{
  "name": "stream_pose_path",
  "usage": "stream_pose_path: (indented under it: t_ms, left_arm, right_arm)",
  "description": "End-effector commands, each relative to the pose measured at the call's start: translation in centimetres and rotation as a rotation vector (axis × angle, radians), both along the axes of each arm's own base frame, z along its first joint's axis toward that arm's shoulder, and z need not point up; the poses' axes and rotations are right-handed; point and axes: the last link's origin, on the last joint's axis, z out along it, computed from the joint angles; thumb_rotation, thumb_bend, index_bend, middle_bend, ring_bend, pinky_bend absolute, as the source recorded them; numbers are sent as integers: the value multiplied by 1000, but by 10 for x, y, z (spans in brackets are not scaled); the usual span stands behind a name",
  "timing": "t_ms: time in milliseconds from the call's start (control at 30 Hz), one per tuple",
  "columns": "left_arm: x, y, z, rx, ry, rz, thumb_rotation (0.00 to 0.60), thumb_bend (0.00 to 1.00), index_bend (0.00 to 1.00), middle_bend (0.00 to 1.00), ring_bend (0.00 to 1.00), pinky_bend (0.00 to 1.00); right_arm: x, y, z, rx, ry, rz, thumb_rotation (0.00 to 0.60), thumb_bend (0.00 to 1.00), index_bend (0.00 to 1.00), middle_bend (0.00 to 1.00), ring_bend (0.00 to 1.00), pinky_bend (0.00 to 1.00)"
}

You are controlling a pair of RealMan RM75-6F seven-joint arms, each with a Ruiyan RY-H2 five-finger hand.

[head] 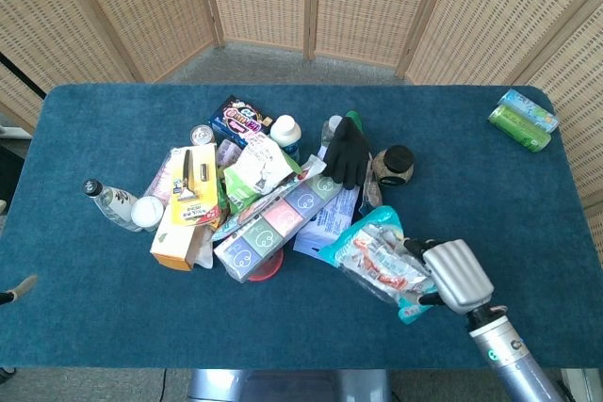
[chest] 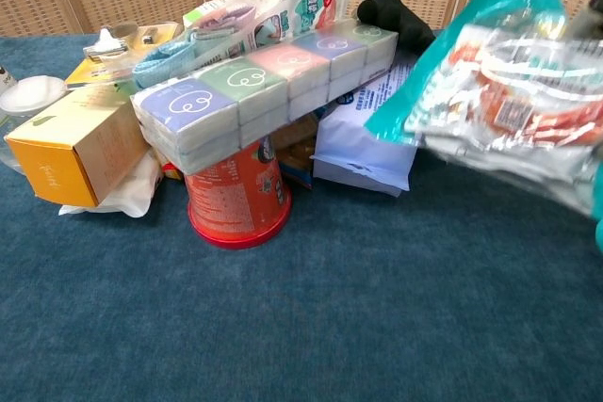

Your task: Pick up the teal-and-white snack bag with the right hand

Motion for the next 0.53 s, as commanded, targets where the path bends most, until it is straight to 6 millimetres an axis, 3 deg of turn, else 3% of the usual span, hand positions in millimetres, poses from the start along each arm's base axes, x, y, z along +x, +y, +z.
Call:
stream_pose_path:
  t_ms: [33, 267, 533]
  left_arm:
    - [0, 0, -1, -2, 0, -2, 600, 0, 39, 0, 0, 0]
    - [1, 0, -1, -4, -1, -3, 600, 0, 38, 0, 0, 0]
    - [1, 0, 0, -3, -4, -4, 600, 0, 38, 0, 0, 0]
  right_arm:
    - [7, -5, 14, -40, -3, 3, 600, 286, 519, 816, 631, 783]
    - [18, -6, 27, -71, -4, 20, 600, 287, 523, 822, 634, 783]
    - [24, -5, 27, -73, -13, 28, 600, 289, 523, 821, 634, 784]
